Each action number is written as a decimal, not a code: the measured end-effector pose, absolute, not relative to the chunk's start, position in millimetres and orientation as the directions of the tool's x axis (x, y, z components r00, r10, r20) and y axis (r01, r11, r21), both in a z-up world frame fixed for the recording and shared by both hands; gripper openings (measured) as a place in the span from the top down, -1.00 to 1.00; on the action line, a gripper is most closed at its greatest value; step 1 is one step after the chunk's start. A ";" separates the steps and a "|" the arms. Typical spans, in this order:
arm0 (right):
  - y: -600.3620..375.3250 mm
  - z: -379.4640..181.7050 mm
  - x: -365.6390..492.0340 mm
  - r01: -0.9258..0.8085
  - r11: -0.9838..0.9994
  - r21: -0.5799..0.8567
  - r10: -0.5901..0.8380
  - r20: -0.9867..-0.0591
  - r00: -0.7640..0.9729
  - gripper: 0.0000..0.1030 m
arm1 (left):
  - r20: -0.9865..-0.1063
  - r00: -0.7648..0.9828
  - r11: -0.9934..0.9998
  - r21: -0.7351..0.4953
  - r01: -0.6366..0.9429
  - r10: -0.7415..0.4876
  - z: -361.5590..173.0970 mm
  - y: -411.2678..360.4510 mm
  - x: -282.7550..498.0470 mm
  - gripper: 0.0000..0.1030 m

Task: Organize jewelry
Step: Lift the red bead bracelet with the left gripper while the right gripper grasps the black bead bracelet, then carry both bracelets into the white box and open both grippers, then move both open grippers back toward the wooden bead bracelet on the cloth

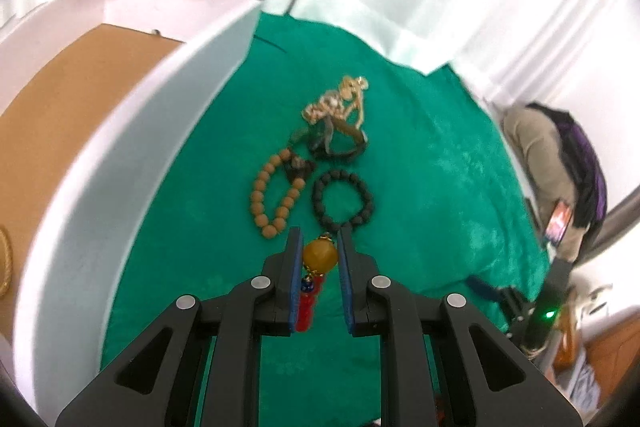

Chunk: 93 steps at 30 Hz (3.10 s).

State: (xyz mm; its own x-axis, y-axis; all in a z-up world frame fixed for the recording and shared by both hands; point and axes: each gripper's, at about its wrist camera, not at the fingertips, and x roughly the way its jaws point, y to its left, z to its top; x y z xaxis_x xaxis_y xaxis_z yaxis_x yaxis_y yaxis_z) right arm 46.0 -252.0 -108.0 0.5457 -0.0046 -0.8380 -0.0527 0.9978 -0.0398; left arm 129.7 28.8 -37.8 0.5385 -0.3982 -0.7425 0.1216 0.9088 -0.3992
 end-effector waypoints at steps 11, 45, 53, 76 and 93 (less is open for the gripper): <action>-248.4 -62.4 81.8 -0.187 0.969 0.163 0.238 -0.829 0.506 -0.62 | -0.692 0.600 0.878 -0.477 0.038 -0.402 -6.0 65.0 111.8 0.70; -134.8 -1.1 171.9 -0.388 0.847 0.363 0.498 -0.796 0.344 0.77 | -0.622 0.690 0.805 -0.586 -0.095 -0.371 49.2 134.7 61.8 0.70; -80.2 94.9 173.8 -0.528 0.752 0.394 0.630 -0.664 0.402 0.77 | -0.604 0.764 0.840 -0.519 -0.160 -0.227 94.2 177.0 58.0 0.70; 125.8 6.9 210.2 -0.682 0.696 0.226 0.552 -0.776 0.306 0.70 | -0.817 0.563 0.867 -0.187 -0.462 0.124 -19.5 262.3 127.5 0.50; -14.5 11.9 174.0 -0.510 0.854 0.108 0.401 -0.761 0.510 -0.53 | -0.692 0.709 0.930 -0.158 -0.332 0.135 19.9 162.7 76.2 -0.86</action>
